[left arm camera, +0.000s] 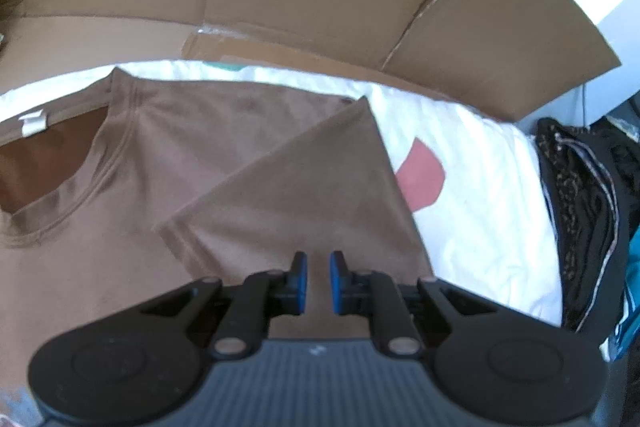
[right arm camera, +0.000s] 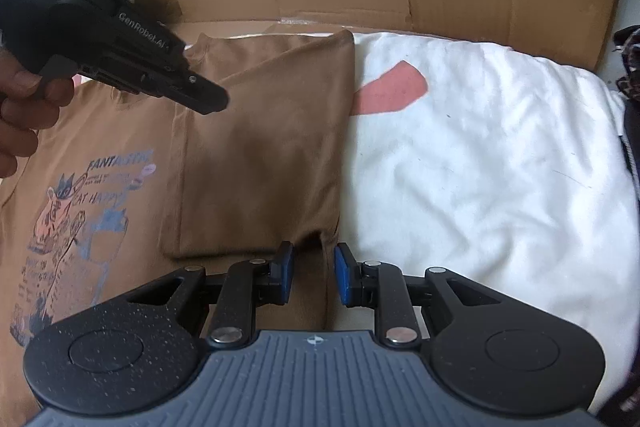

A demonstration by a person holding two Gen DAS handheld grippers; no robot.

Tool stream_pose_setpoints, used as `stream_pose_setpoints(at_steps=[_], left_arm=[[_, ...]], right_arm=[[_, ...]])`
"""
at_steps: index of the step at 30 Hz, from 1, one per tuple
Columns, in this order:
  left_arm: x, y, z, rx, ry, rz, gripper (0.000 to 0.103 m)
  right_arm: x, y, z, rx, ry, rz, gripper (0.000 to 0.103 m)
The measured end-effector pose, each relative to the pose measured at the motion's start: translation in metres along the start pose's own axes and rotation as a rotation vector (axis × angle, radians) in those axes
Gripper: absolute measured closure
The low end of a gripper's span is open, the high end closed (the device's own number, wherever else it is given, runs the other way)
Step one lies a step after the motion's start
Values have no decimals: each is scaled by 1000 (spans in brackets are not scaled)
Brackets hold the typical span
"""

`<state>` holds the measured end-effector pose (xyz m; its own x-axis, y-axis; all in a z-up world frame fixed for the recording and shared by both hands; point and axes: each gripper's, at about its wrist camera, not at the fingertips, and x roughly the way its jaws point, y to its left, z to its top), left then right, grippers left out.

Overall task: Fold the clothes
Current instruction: 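Open the left tool and lift both tools off the folded shirt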

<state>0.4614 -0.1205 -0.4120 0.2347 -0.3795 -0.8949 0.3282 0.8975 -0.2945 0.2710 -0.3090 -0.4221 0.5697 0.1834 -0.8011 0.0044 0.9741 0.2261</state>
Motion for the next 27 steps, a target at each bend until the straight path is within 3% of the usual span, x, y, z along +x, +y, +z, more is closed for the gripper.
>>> stream_pose_setpoints(at_steps=[4,9,17,23,27], left_arm=[[-12,9,-8,-24,42,24,88],[-30,25,-20,25,42,61,82],[-53,67,-50,-60,-58,82,80],[-81,101,-78,-109,-115,111,72],[-112,124,-102,-107,-135,159,68]], right_arm=[[-21,0,4,15,22,-17,79],[-33,7,8,-1,9,-2,79],[-6,21,23,-46,-51,-6,79],[20,26,18,-148,58,-57,76],[12,38,16,-222,54,-49,68]])
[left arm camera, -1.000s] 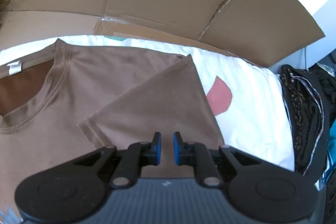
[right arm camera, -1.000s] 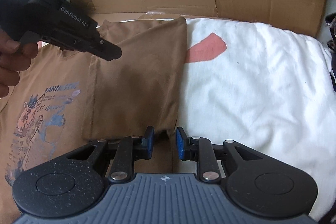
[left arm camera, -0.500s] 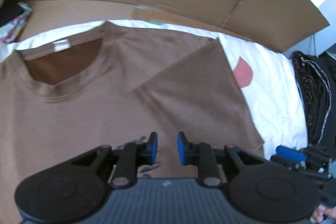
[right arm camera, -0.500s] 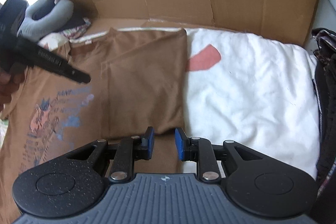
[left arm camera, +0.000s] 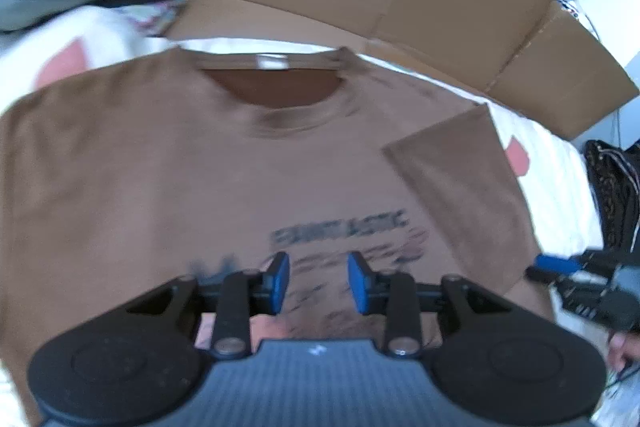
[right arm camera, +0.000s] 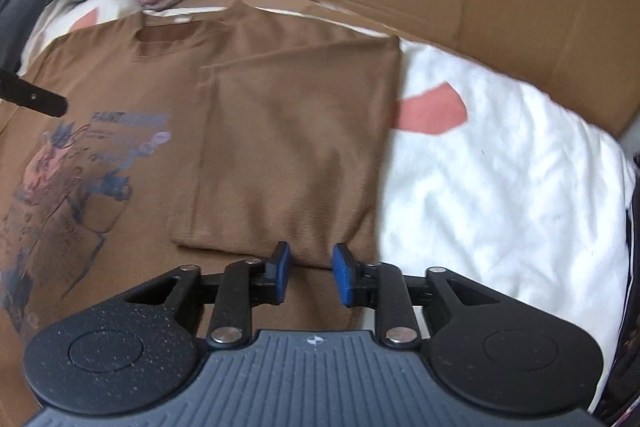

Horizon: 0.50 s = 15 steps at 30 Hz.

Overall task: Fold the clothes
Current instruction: 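Open the left tool and lift both tools off the folded shirt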

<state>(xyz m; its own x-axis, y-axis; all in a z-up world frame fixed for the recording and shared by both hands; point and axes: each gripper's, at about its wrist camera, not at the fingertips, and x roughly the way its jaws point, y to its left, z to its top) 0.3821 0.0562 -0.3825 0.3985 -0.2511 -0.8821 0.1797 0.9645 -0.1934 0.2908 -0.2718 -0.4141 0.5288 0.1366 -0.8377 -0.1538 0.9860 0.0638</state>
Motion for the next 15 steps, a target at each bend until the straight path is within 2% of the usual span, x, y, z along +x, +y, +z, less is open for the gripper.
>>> stream_pose_setpoints(at_steps=[1,4,5,6,7,9,11,12,15], left_arm=[[-8,8,-4,2,-4,13,68],[-45,29,-19,7,-16,80,67],[-57,35,-24,6,-21,105,65],[-71,39,-30,-1,-28,133,60],[-85,43,-35,-15,-37,157,55],[-115,52,-47,-70,-50,180,53],[-142,58,-57,-116,-60,202,52],[-154,60,-62,-134,-64,212,51],[-190,65,-75,-172,-85,243,48]], right_arm=[[-4,1,1,0,-9,1,64],[-14,6,3,-20,-16,-2,62],[-17,7,3,-30,-15,-4,62],[-22,10,4,-42,-8,-5,62],[-26,13,5,-54,-1,-6,62],[-40,18,10,-52,14,13,61],[-56,22,16,-45,18,29,51],[-64,25,19,-47,19,37,49],[-86,33,27,-55,25,53,49]])
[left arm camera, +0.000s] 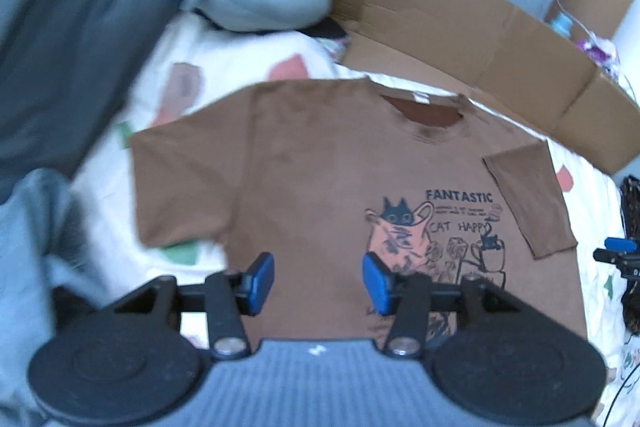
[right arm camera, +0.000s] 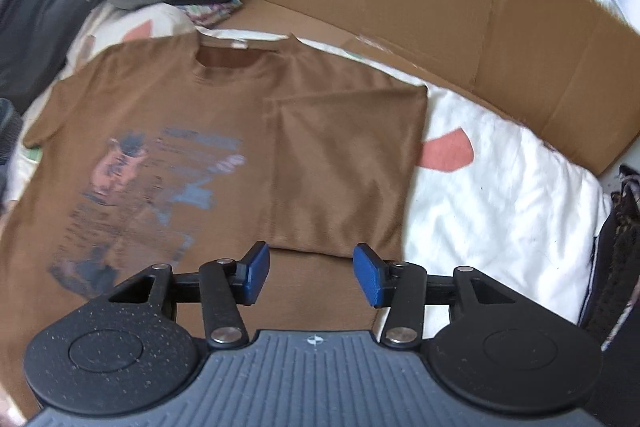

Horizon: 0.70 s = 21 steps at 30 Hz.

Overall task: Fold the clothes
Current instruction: 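Open the left tool and lift both tools off the folded shirt, then move both open tools over the shirt to its other sleeve and side edge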

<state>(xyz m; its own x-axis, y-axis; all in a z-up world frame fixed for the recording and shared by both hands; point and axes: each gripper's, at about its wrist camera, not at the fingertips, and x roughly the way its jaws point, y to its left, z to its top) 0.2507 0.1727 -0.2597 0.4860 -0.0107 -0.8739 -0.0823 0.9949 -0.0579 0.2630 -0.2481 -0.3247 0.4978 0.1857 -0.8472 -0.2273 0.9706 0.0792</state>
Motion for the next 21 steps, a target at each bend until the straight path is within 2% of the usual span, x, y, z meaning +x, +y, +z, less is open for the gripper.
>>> stream_pose_setpoints(at_steps=[1,3,5,12,17,21], left_arm=[[-11,5,-2,-23,-10,9,39],[-33,16,-8,-74,-35,23,35],[-55,28,-11,-100,-40,36,35],[-121,62,-17,-237,-45,41,35],[-160,75,-16,-306,-63,53,34],[-184,83,-15,-340,-87,58,29]], right_arm=[[-7,3,3,1,4,2,49],[-21,9,8,10,11,7,48],[-37,12,14,48,8,35,43],[-102,34,49,53,-33,84,40],[-155,47,79,75,-93,113,23],[-190,60,97,76,-117,143,16]])
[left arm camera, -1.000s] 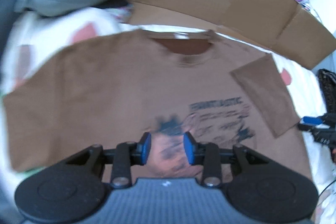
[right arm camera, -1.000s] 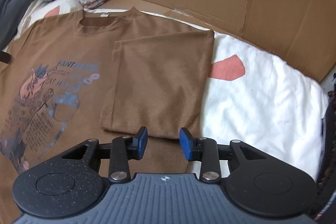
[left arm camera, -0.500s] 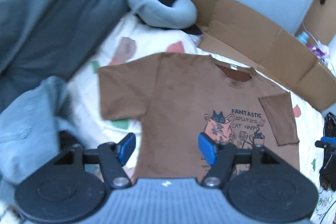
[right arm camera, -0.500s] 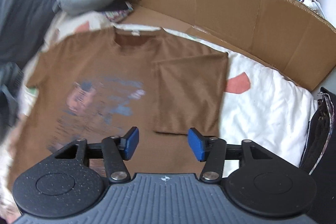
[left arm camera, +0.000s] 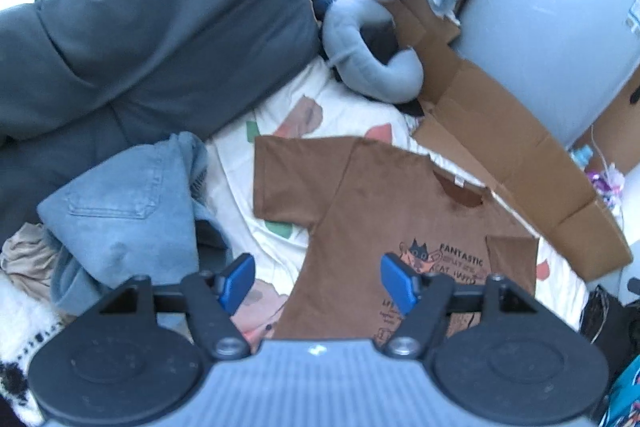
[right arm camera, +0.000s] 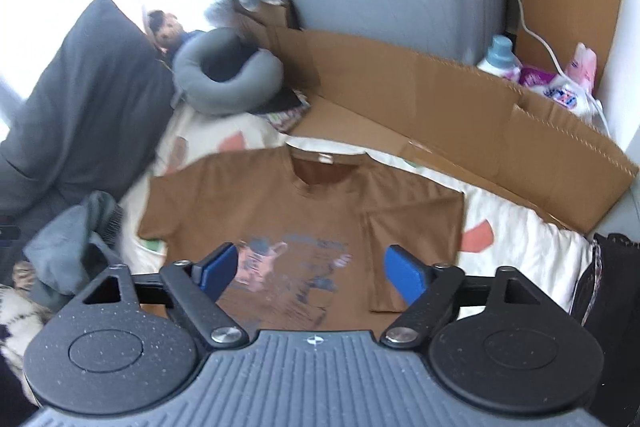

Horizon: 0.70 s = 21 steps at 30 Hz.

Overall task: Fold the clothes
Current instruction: 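Move both open tools over the shirt to its other sleeve and side edge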

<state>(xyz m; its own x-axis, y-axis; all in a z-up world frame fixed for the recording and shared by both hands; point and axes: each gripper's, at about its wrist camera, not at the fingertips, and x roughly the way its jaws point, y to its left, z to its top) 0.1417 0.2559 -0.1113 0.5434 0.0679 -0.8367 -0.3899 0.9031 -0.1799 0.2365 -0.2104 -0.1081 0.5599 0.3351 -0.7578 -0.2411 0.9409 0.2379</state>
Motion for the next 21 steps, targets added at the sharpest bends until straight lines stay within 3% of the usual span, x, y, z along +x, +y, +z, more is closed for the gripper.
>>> stream_pose_setpoints(at_steps=[8,13,21], left_arm=[[12,21,5,-76,9,-50,29],[35,34,19,-104,-10,-80,29],[107,53,21,-139,-1,-105,29]], right_arm=[[2,39,15,-12,43,56,16],[38,63,18,-27,78,89,16],[119,94,12,-59,132,142,16]])
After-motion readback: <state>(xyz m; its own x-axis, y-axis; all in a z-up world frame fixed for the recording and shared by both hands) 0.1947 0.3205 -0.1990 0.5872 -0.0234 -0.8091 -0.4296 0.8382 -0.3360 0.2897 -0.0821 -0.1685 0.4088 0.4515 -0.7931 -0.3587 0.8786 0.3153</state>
